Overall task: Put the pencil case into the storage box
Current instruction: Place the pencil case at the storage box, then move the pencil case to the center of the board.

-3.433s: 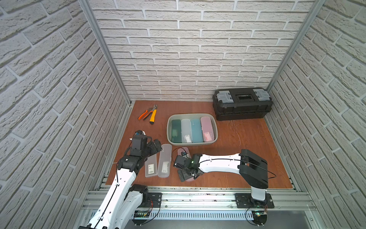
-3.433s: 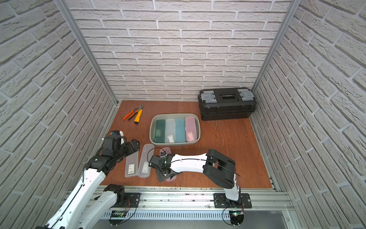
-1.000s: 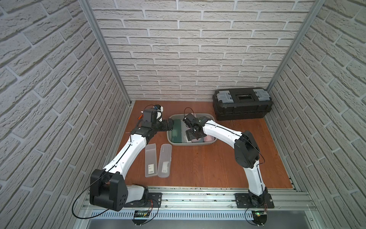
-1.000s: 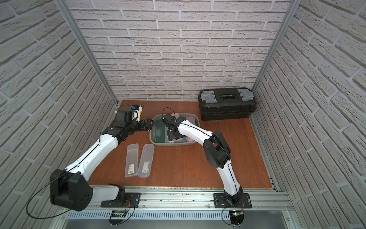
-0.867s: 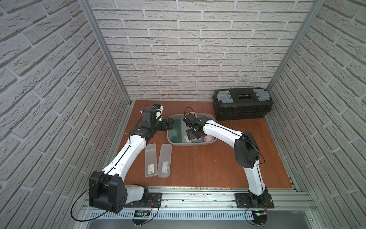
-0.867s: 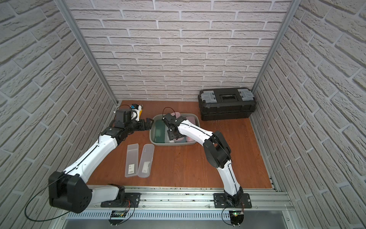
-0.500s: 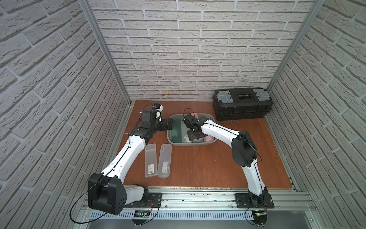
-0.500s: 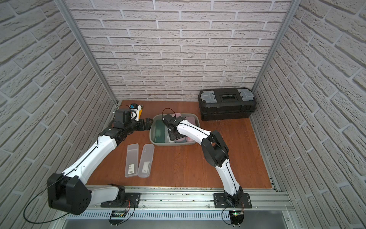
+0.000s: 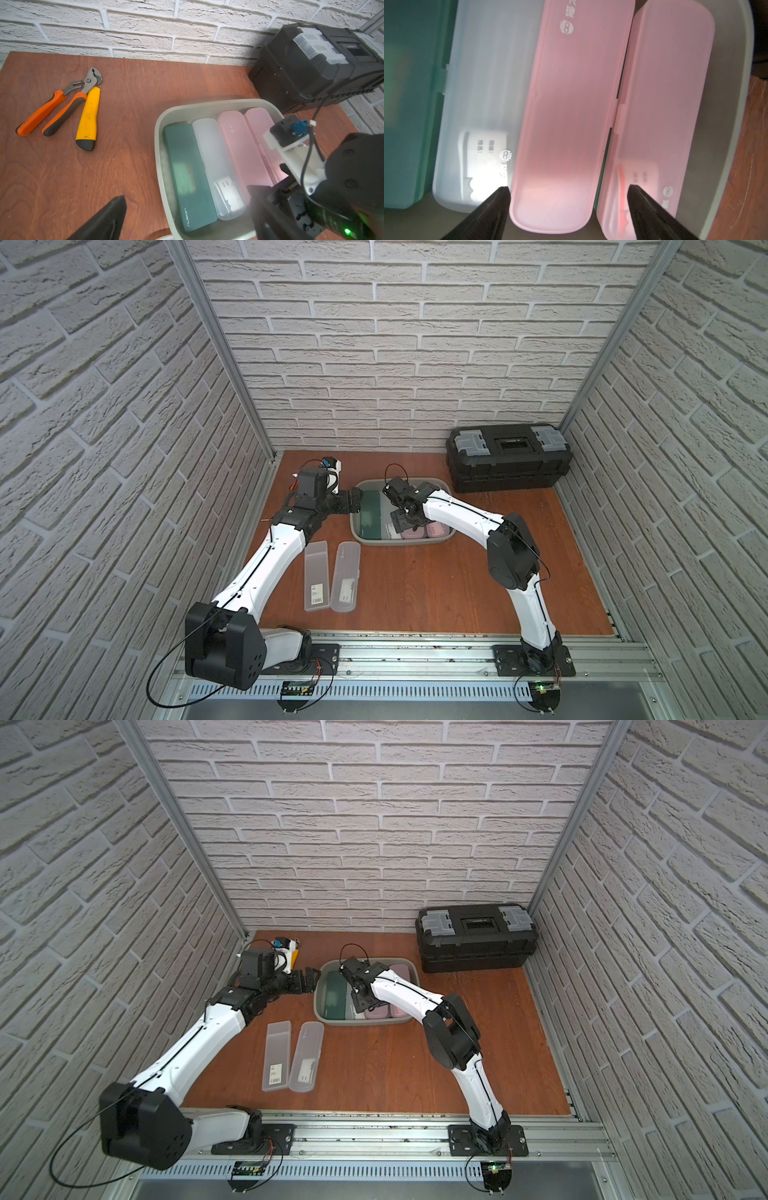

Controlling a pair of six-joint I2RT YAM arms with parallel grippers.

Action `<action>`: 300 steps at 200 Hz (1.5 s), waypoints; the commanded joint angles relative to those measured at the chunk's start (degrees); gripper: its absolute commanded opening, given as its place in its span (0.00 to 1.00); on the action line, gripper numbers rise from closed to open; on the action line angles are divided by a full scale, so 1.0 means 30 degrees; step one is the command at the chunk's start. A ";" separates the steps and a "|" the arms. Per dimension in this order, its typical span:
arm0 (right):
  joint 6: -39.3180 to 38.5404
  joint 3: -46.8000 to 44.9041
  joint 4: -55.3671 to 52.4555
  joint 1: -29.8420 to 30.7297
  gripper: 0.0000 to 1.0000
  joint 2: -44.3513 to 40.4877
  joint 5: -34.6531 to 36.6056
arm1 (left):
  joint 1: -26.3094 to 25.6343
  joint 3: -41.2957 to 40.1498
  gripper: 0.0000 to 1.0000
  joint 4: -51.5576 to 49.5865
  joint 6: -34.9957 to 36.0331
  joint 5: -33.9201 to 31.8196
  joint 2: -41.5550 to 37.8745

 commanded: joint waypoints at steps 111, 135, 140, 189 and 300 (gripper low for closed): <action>-0.3972 0.1402 0.1715 -0.0189 0.87 0.0660 0.0820 | -0.0382 -0.2889 0.98 -0.0406 -0.4920 -0.1928 -0.1938; -0.4303 0.1253 0.1883 -0.0188 0.87 -0.0200 0.1123 | -0.1554 -0.3599 0.98 -0.1918 -0.5708 -0.3421 -0.2426; -0.4320 0.1123 0.1992 -0.0189 0.87 -0.0513 0.1132 | -0.1918 -0.3597 0.98 -0.2499 -0.5738 -0.3936 -0.2428; -0.3701 -0.3378 0.5176 -0.0168 0.87 -0.6835 -0.0749 | -0.5484 -0.5009 0.99 -0.6290 -0.7744 -0.7994 -0.2822; -0.1438 -1.6123 1.0069 0.0337 0.88 -1.5585 -0.5564 | -0.5689 -1.1190 0.98 -0.2307 -0.9656 -0.6391 -0.6017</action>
